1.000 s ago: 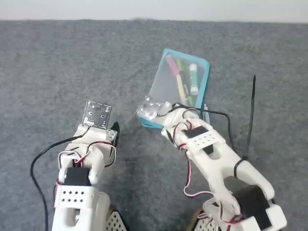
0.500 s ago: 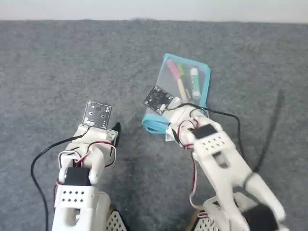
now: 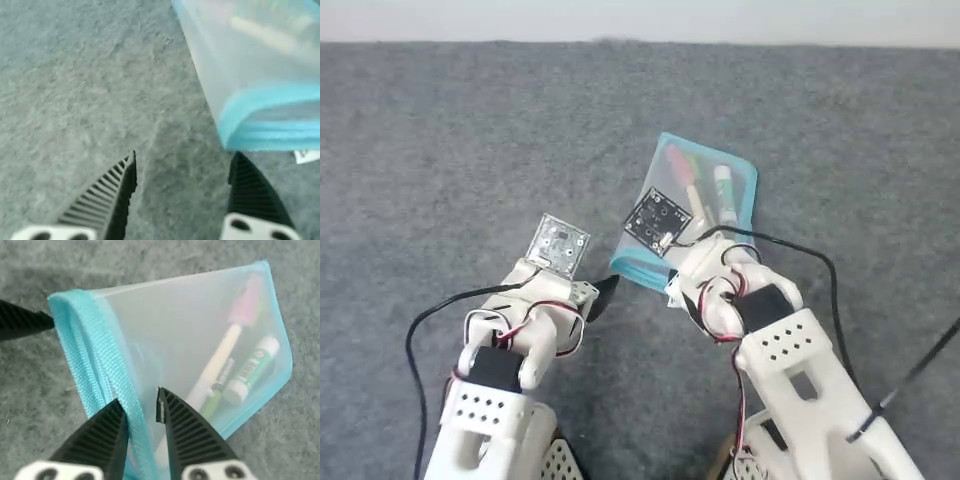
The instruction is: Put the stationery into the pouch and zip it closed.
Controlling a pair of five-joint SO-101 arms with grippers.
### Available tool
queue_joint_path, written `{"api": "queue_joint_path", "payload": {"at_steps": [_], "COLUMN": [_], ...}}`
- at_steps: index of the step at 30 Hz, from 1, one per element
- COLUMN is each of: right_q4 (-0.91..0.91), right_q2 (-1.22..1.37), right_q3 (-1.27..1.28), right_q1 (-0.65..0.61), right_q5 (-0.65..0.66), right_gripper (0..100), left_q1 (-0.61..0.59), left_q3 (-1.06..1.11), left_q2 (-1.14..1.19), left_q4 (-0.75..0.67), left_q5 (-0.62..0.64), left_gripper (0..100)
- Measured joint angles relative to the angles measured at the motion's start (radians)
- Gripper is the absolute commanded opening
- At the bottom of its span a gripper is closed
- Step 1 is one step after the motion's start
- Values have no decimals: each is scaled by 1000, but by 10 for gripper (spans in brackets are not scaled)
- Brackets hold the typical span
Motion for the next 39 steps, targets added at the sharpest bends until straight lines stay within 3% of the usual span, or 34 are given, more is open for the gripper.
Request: {"api": "queue_joint_path", "payload": {"at_steps": [14, 21, 25, 31, 39], "right_q4": [-28, -34, -34, -34, -23], "right_q2": [-23, -25, -25, -25, -25], "right_q3": [54, 54, 54, 54, 55], "right_q1": [-112, -94, -61, -52, -106], "right_q5": [0, 0, 0, 0, 0], "right_gripper": [7, 7, 7, 7, 7], "left_q1": [8, 8, 8, 9, 9], "left_q3": [0, 0, -43, -51, -11], "left_q2": [0, 0, -9, -264, -413], "left_q4": [-6, -3, 78, 229, 238], "left_q5": [-5, -5, -5, -6, -34], "left_gripper": [280, 282, 283, 284, 284]}}
